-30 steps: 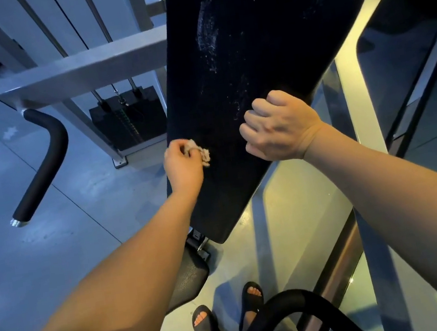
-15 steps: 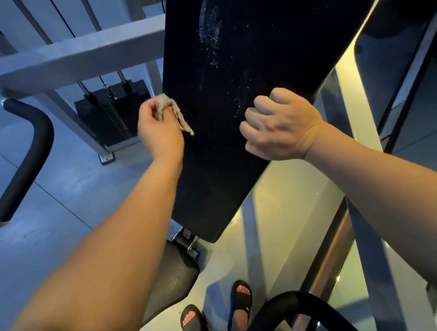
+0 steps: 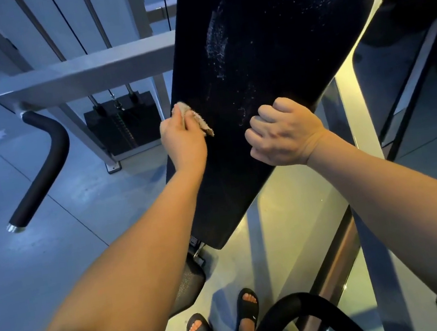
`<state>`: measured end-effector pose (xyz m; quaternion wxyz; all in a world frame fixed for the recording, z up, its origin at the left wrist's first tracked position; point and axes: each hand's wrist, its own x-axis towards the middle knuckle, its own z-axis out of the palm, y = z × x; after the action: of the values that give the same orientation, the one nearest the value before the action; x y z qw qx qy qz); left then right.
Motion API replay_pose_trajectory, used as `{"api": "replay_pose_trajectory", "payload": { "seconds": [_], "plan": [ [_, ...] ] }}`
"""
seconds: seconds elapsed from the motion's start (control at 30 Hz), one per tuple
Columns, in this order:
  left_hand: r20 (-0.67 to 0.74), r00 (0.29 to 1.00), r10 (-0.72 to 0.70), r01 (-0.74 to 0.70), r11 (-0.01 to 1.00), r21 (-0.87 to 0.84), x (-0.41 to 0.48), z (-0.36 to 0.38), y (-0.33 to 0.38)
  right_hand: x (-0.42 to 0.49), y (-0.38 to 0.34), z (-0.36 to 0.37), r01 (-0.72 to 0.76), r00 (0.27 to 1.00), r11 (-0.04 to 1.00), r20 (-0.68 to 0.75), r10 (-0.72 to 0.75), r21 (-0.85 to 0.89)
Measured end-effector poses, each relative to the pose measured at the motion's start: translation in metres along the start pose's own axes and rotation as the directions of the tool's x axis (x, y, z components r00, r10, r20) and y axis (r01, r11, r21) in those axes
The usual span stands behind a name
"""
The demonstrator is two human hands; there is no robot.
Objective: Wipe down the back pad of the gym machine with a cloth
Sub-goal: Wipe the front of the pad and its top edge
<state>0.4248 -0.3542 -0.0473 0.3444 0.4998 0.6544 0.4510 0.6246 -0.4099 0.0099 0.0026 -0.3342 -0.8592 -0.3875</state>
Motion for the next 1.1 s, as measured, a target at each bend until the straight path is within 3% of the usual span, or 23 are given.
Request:
{"api": "replay_pose_trajectory", "payload": {
  "seconds": [0.17,0.37,0.43,0.5,0.6,0.7,0.77,0.87,0.97,1.03,1.1],
  "plan": [
    [0.217,0.958,0.186,-0.240,0.937,0.256,-0.012,-0.009,-0.040,-0.001,0.000,0.001,0.017,0.999,1.000,0.038,-0.016,-0.009],
    [0.145,0.974,0.172,-0.186,0.979,0.086,-0.006,-0.008,-0.028,-0.001,-0.002,0.003,0.008,1.000,1.000,0.024,-0.008,-0.008],
    [0.081,0.993,0.089,-0.093,0.995,0.040,-0.003,-0.006,-0.035,-0.001,-0.001,0.003,0.000,1.000,1.000,0.015,0.000,-0.008],
    [0.037,0.989,-0.140,0.140,0.990,0.009,-0.004,-0.008,-0.051,0.000,0.000,0.003,-0.003,1.000,1.000,0.006,0.003,-0.011],
    [-0.005,0.877,-0.481,0.479,0.872,0.100,-0.007,-0.004,-0.079,-0.001,-0.001,0.003,-0.003,1.000,1.000,0.000,0.003,0.001],
    [-0.027,0.817,-0.575,0.571,0.815,-0.098,0.002,0.003,-0.065,-0.002,0.000,0.004,0.005,1.000,1.000,-0.001,-0.005,0.001],
    [-0.037,0.871,-0.491,0.482,0.866,-0.131,0.011,0.002,-0.043,-0.002,0.000,0.003,0.015,1.000,1.000,-0.008,-0.015,0.005],
    [-0.051,0.987,-0.155,0.150,0.984,-0.097,0.018,-0.002,0.002,-0.002,0.000,0.002,0.002,1.000,1.000,0.000,-0.002,0.001],
    [-0.033,0.987,0.158,-0.159,0.987,-0.031,0.020,-0.002,0.036,-0.003,0.000,0.002,-0.014,1.000,1.000,0.011,0.014,-0.004],
    [0.004,0.989,0.145,-0.144,0.984,-0.102,0.017,-0.003,0.032,-0.002,-0.001,0.003,-0.015,1.000,1.000,0.007,0.015,0.002],
    [0.013,0.998,-0.057,0.059,0.977,-0.204,0.012,-0.006,0.008,-0.002,-0.001,0.003,-0.015,1.000,1.000,-0.004,0.015,0.013]
  ]
}}
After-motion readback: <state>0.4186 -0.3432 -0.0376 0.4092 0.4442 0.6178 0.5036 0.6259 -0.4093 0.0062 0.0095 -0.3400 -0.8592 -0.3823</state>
